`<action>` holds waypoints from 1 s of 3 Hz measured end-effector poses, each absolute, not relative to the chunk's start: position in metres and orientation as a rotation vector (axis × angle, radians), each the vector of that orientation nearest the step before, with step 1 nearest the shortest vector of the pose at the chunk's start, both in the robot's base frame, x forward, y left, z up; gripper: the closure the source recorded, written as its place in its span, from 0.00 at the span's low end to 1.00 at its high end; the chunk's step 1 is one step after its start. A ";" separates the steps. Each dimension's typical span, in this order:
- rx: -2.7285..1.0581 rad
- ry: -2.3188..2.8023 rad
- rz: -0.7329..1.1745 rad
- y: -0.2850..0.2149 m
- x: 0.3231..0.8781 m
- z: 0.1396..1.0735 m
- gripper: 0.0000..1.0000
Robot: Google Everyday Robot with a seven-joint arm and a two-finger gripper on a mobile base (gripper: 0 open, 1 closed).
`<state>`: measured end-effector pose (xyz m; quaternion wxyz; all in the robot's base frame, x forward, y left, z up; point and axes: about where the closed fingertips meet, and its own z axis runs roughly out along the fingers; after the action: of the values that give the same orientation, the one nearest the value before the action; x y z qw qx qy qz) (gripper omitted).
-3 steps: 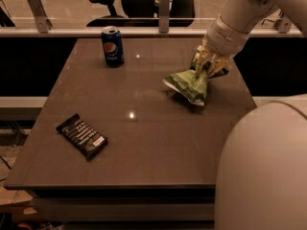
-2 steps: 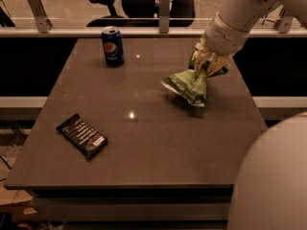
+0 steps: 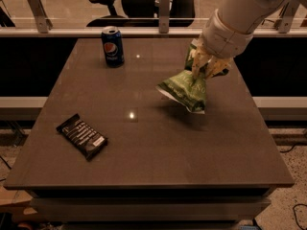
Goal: Move green jalapeno chip bag near rxbar chocolate
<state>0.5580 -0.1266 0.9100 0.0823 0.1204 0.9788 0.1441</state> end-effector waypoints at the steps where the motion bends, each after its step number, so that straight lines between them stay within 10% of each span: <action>1: 0.306 2.899 0.416 -0.117 0.539 0.917 1.00; 3: 0.218 2.889 0.309 -0.089 0.498 0.928 1.00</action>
Offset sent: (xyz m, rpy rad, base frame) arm -0.0685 0.0364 0.0220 -0.0806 -0.0892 0.0876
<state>0.4979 -0.0892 0.9284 0.1139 0.0743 0.9851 0.1053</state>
